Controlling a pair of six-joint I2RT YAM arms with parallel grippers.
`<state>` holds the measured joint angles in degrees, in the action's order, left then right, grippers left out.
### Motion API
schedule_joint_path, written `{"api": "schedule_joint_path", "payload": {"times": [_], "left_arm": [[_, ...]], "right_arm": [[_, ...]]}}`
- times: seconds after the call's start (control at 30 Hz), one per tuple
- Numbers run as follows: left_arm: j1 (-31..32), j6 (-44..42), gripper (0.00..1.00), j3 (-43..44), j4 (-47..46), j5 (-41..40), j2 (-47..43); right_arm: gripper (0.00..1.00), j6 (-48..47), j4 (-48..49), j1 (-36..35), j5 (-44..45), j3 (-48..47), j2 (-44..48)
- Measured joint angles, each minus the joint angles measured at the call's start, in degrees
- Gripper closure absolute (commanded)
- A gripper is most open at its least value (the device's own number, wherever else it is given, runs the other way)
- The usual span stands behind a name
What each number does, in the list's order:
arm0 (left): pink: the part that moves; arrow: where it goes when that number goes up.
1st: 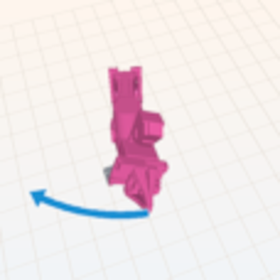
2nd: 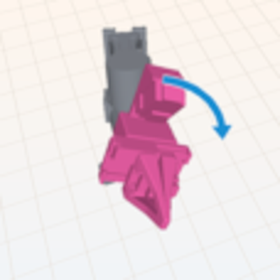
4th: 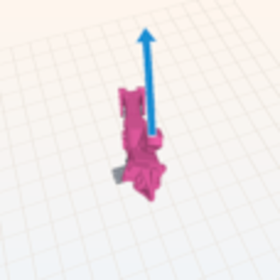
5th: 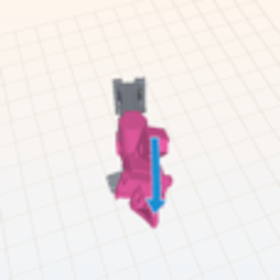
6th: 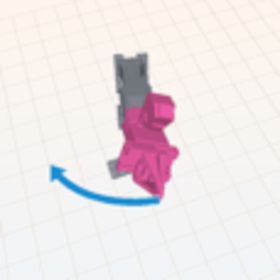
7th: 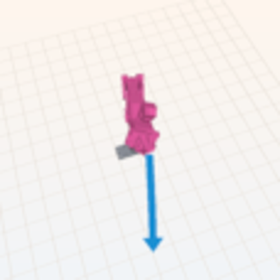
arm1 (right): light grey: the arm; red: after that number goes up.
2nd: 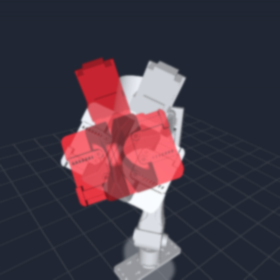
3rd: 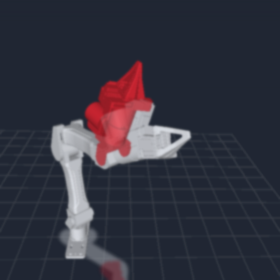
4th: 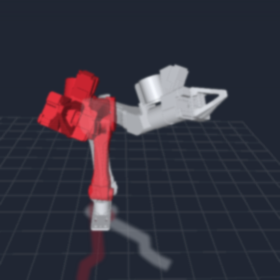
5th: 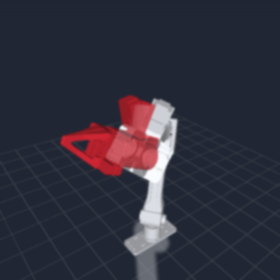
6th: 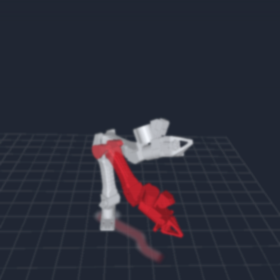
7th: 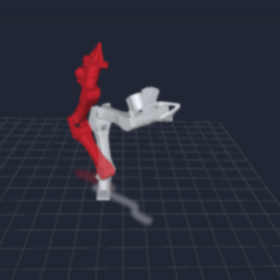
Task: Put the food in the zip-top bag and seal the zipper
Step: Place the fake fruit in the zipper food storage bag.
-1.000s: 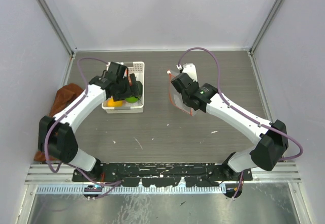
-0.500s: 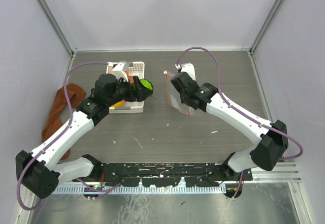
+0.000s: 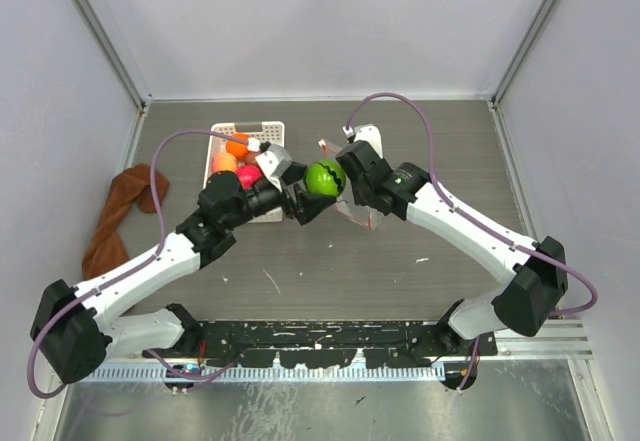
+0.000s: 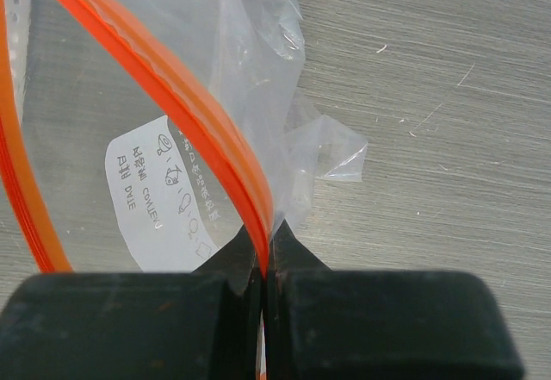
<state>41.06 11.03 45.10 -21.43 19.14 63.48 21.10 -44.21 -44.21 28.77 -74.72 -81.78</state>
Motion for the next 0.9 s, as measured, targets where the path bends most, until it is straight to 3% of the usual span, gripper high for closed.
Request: {"api": "schedule_joint_path", "payload": {"times": [0.4,0.63,0.9], "left_arm": [[2.34,-14.64,0.55,-1.25,-11.89,3.43,6.67],[2.21,-18.58,0.56,-4.02,-17.75,1.44,10.40],[2.32,-20.96,0.54,-5.73,-18.01,0.11,13.92]], "right_arm": [[1.00,0.04,-0.02,1.33,-0.59,-0.07,0.04],[1.00,-0.46,0.39,1.36,-2.75,-0.07,0.61],[1.00,-1.55,2.60,-0.09,-7.21,-0.02,1.57]]}}
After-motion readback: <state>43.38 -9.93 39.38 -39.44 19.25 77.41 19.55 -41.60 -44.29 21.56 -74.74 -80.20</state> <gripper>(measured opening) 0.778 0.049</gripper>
